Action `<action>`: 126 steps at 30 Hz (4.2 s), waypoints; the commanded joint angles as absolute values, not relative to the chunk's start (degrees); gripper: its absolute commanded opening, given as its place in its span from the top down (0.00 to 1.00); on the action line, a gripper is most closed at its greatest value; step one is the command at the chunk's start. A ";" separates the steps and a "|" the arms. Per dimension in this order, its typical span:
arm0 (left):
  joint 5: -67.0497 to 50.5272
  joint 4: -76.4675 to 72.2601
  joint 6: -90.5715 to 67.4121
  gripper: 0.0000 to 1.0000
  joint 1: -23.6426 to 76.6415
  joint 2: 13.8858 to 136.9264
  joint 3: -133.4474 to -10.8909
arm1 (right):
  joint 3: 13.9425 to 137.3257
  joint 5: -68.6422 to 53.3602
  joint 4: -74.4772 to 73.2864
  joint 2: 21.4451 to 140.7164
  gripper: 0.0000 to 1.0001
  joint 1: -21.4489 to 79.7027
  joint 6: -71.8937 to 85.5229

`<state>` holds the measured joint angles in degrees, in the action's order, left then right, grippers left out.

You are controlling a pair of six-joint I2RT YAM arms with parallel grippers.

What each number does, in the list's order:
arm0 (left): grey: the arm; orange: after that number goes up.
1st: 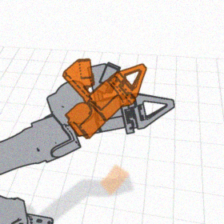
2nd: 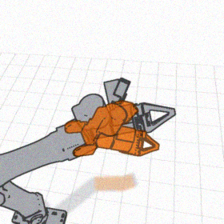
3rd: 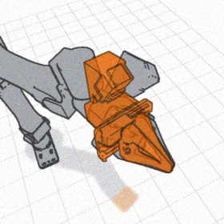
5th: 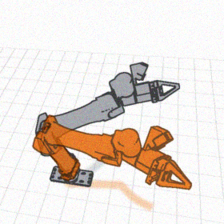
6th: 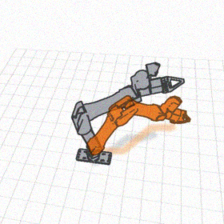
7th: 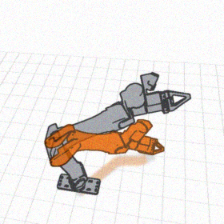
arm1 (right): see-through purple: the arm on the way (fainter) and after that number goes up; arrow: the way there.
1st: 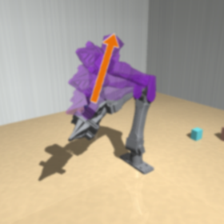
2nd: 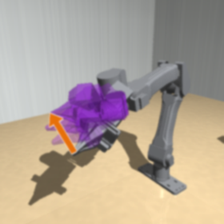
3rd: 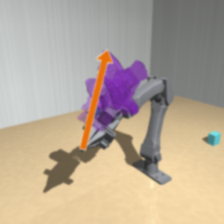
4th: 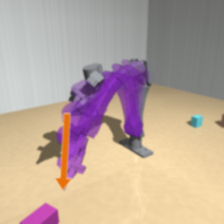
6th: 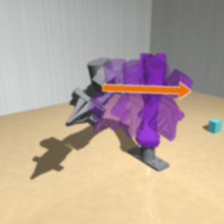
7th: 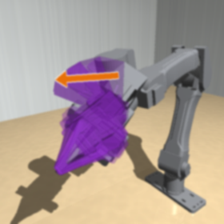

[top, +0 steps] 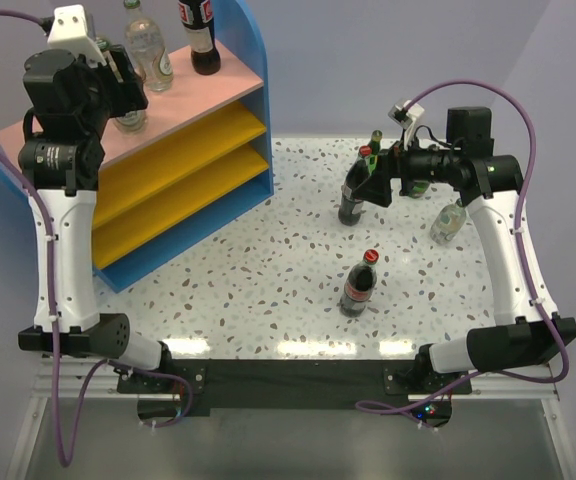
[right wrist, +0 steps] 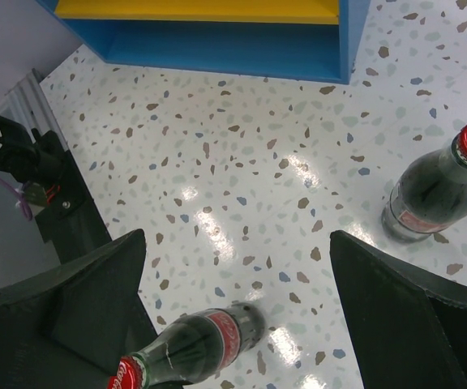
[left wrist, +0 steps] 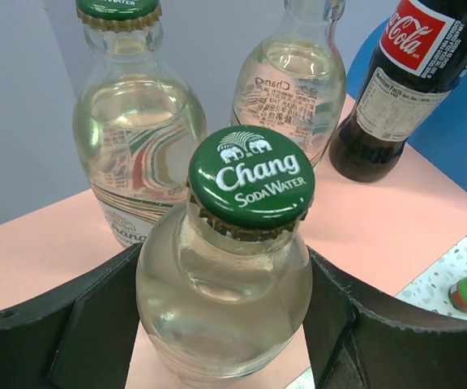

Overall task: Place and organize the beverage onto the shelf
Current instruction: Move the drink to the shelf, then move the drink to the center of the board.

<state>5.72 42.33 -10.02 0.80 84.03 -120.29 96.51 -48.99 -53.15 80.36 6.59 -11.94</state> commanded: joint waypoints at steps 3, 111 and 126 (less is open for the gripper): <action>4.75 32.96 -11.34 0.35 0.18 84.11 -121.55 | 97.29 -49.13 -51.94 78.66 0.01 6.59 -11.25; -25.40 29.88 -27.95 0.00 0.18 32.78 -62.14 | 98.35 -12.66 -55.64 102.13 0.78 -18.46 -18.01; -31.72 26.37 -26.72 0.00 0.18 33.84 -59.41 | 95.63 -22.85 -54.58 95.02 0.89 -17.67 -21.27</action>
<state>-28.71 30.04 -27.40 0.38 33.04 -59.94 95.39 -17.28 -56.71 101.65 -18.44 -19.70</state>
